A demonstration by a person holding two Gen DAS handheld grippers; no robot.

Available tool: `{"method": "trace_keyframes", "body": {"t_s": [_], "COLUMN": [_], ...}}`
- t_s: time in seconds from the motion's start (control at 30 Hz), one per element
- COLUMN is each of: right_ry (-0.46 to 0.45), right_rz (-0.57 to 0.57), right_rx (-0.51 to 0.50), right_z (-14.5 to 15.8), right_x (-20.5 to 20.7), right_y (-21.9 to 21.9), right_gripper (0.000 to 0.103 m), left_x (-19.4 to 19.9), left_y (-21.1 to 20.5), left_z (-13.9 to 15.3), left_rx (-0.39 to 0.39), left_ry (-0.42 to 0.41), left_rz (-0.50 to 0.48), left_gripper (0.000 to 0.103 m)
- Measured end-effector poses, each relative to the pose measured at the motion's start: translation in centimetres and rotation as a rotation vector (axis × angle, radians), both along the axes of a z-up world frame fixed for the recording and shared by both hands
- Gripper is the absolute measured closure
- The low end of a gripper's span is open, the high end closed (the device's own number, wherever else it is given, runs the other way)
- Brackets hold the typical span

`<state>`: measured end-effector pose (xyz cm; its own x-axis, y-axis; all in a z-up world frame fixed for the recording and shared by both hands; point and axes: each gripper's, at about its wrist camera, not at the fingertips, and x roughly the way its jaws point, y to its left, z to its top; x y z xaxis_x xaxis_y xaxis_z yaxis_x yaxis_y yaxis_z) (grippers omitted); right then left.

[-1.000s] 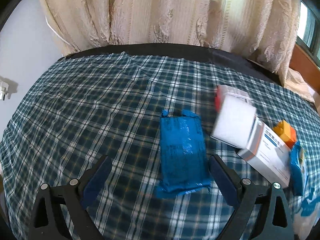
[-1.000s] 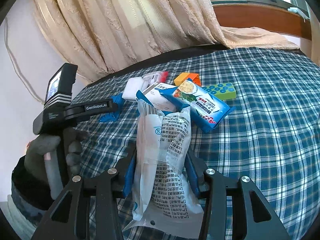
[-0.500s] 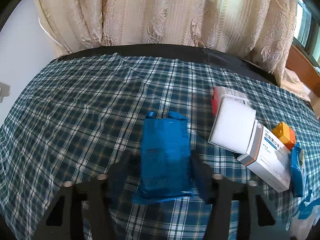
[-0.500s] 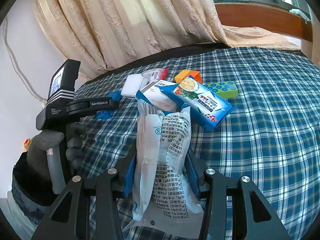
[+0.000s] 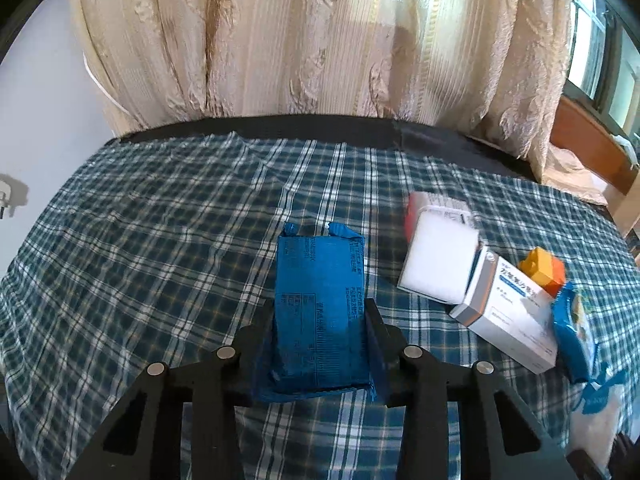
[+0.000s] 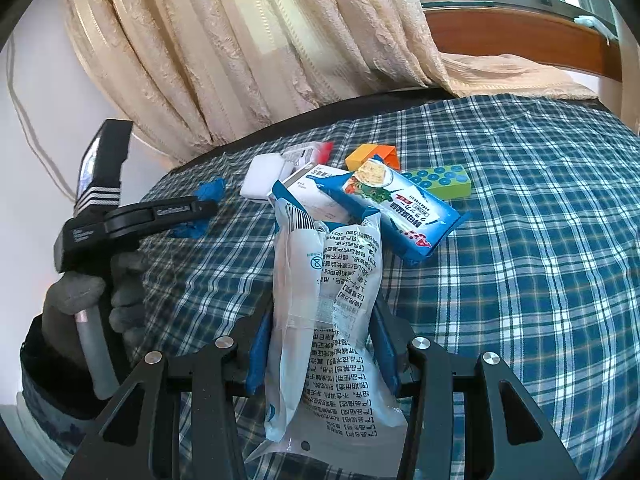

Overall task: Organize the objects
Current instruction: 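Lift the bag and blue packet and carry both toward the clear bowl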

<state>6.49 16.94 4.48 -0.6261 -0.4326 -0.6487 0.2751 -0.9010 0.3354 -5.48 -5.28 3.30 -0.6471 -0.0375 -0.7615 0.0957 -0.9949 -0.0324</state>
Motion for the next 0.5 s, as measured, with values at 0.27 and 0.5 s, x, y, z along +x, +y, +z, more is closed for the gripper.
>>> {"method": "trace_keyframes", "body": {"t_s": [0.27,0.5], "right_ry": [0.014,0.028], "right_rz": [-0.012,-0.044], "right_rx": [-0.002,-0.015], "right_z": [0.1,0.2], "right_x": [0.1,0.1], "right_y": [0.2,0.9], "right_gripper": [0.056,0.056], "left_x": [1.6,3.0], "left_y": [1.3,3.0], "left_z": [1.4,2.0], "left_rx": [0.000,0.001], "left_ry": [0.048,0.072], "left_rz": [-0.050,-0.118], "left_gripper": [0.060,0.060]}}
